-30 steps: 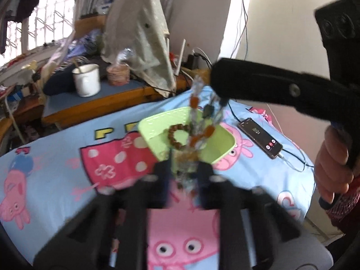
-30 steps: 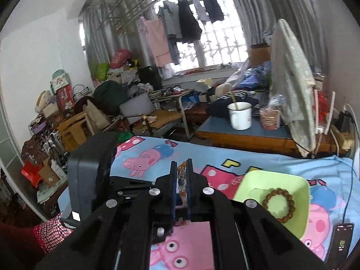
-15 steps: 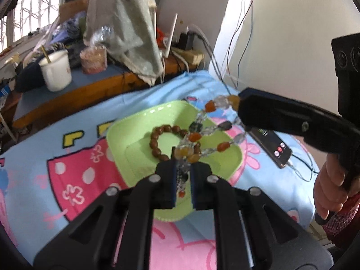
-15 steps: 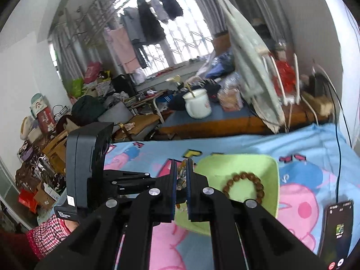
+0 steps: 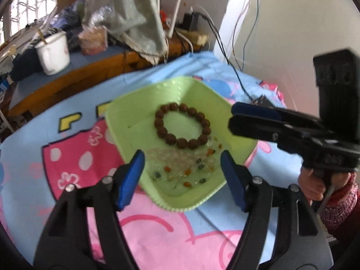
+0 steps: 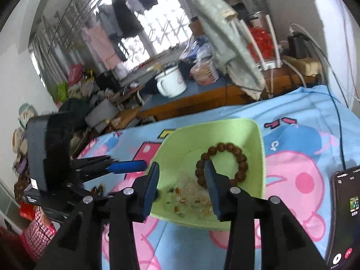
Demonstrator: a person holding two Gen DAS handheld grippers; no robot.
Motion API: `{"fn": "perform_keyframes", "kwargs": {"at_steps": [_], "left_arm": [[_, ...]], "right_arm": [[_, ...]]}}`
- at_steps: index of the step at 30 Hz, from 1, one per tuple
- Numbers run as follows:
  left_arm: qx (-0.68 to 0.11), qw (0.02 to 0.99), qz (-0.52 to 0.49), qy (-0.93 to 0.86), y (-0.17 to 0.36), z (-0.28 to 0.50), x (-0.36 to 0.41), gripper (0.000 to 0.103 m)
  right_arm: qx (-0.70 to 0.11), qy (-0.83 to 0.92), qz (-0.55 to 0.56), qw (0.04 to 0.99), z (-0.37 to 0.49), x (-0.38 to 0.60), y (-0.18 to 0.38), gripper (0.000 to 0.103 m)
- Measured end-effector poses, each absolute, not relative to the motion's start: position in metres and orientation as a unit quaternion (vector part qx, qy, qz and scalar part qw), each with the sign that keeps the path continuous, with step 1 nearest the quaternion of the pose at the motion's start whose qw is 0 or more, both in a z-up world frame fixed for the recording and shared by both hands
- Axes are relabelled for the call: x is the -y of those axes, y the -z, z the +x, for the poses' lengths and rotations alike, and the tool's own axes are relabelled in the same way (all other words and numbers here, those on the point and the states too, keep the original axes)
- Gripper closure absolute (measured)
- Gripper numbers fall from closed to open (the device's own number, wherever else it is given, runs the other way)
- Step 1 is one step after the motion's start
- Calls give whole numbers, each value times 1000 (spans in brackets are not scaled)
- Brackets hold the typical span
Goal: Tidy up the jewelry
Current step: 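Carry the amber strand into the green basket and open the right tool, then grasp the dark purple bead necklace with the right tool and lift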
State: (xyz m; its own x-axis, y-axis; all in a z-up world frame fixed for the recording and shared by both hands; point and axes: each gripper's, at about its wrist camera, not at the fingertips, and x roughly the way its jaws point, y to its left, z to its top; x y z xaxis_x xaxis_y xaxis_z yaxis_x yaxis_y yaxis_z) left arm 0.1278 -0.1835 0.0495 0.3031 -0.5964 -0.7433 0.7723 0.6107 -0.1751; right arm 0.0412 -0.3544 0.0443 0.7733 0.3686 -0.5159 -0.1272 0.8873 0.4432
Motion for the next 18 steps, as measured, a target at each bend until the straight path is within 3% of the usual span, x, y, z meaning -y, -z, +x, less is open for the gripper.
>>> {"fn": "perform_keyframes", "kwargs": {"at_steps": [9,18], "left_arm": [[-359,856,26,371,-104,119,73,36],[-396,881,-23,259,-69,114,-44,40]], "right_arm": [[-286,-164,194,924,25,337,-71,91],[-348,-255,121,894,36,233,-51,93]]}}
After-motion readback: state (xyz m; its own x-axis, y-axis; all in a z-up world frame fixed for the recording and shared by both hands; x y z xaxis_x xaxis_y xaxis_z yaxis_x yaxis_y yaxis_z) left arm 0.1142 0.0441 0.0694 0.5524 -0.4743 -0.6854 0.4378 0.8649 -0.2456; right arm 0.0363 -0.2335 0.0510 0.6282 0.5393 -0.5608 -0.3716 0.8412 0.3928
